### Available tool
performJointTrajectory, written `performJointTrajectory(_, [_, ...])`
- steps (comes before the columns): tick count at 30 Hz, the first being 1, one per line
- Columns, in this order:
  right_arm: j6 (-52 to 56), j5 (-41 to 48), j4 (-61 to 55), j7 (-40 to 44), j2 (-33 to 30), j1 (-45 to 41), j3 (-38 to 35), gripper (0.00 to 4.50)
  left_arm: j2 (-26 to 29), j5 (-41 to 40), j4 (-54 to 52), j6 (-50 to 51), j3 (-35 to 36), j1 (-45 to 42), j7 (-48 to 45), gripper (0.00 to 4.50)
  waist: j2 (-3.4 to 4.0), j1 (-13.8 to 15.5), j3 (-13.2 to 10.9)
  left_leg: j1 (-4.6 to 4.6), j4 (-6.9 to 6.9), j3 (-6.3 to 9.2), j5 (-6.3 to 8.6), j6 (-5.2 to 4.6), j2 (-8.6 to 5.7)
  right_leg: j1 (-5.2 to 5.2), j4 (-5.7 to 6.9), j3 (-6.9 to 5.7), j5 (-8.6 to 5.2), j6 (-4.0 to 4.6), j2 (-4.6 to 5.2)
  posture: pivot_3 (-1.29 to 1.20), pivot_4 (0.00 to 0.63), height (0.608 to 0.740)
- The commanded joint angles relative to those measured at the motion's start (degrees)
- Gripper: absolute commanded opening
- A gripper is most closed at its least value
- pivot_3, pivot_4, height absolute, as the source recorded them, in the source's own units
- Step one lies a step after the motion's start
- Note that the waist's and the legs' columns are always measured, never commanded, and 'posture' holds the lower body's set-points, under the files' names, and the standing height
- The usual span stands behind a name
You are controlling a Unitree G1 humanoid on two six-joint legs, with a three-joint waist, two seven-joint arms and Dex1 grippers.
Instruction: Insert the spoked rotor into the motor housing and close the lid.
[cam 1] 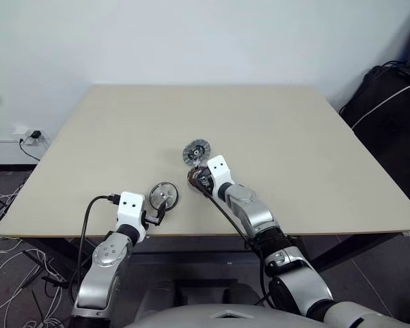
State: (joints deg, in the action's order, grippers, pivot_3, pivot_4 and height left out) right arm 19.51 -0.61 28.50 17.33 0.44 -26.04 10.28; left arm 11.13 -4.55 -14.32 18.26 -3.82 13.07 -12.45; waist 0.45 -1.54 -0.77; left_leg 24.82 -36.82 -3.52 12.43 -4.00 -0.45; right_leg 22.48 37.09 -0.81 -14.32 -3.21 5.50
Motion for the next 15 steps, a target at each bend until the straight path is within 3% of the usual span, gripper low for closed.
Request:
performJointTrajectory(1, [-0.01, -0.05, -2.73, -1.23, 0.42, -0.83, -0.62, 2.05, -0.30, 0.13, -1.28, -1.04, 0.16, -0.44, 0.13, 4.50, 0.00, 0.02, 0.00, 0.00, 0.00, 0.00, 0.00, 0.00, 0.00, 0.00, 0.00, 0.00, 0.00, 0.00, 0.00, 0.00, 0.000, 0.740])
performJointTrajectory(7, [0.04, 0.18, -2.64, -1.85, 0.38, -0.95, -0.81, 0.08, -0.17, 0.12, -1.22, -0.94, 0.28, -0.45, 0.05, 4.50, 0.00, 0.01, 0.00, 0.00, 0.03, 0.00, 0.00, 0.00, 0.00, 0.01, -0.01, 0.00, 0.00, 0.01, 0.01, 0.00, 0.000, 0.740])
performJointTrajectory(15, [0.62, -1.13, -3.17, -1.61, 0.21, -0.78, 0.96, 0.03, -0.08, 0.06, -0.96, -1.04, 0.37, -0.63, -0.12, 4.50, 0.01, 0.00, 0.00, 0.00, 0.07, 0.00, 0.00, 0.01, 0.00, 0.03, -0.02, 0.01, -0.01, 0.01, 0.02, 0.00, 0.000, 0.740])
